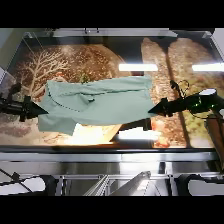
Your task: Fold the shirts.
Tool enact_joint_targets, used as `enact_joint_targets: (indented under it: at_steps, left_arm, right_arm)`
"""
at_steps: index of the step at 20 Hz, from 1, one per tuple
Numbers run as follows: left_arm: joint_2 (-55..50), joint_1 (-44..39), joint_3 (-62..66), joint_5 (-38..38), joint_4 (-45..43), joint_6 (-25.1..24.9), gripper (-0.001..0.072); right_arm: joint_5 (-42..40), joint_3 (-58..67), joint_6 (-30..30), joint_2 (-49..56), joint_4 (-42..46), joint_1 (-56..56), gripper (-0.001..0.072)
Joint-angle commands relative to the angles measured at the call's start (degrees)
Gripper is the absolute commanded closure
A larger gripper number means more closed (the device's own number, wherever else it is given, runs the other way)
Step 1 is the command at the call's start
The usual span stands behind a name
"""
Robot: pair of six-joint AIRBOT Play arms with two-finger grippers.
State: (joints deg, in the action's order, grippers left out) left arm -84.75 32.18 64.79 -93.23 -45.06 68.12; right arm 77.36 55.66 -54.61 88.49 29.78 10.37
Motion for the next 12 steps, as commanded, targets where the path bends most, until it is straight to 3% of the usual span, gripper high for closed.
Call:
enact_joint_targets:
  at_steps: [1, 7, 10, 12]
  left_arm:
    - [-0.74, 2.08, 5.07, 6.05, 4.85, -0.70, 0.0684]
    - [-17.27, -6.47, 24.94, 12.13, 8.68, 0.39, 0.0685]
    - [-26.40, -10.36, 35.10, 15.37, 8.61, 0.59, 0.0685]
    - [-31.45, -11.61, 40.61, 13.77, 5.42, 3.45, 0.0696]
  right_arm:
    - [-4.94, 10.05, 0.15, 3.61, -1.22, -0.24, 0.0689]
    - [-6.05, 35.98, -1.81, 21.66, -1.92, -2.67, 0.0688]
    - [-8.90, 39.95, -1.81, 27.36, -1.95, -3.93, 0.0688]
    - [-9.73, 40.41, -1.70, 29.81, -1.92, -4.39, 0.0688]
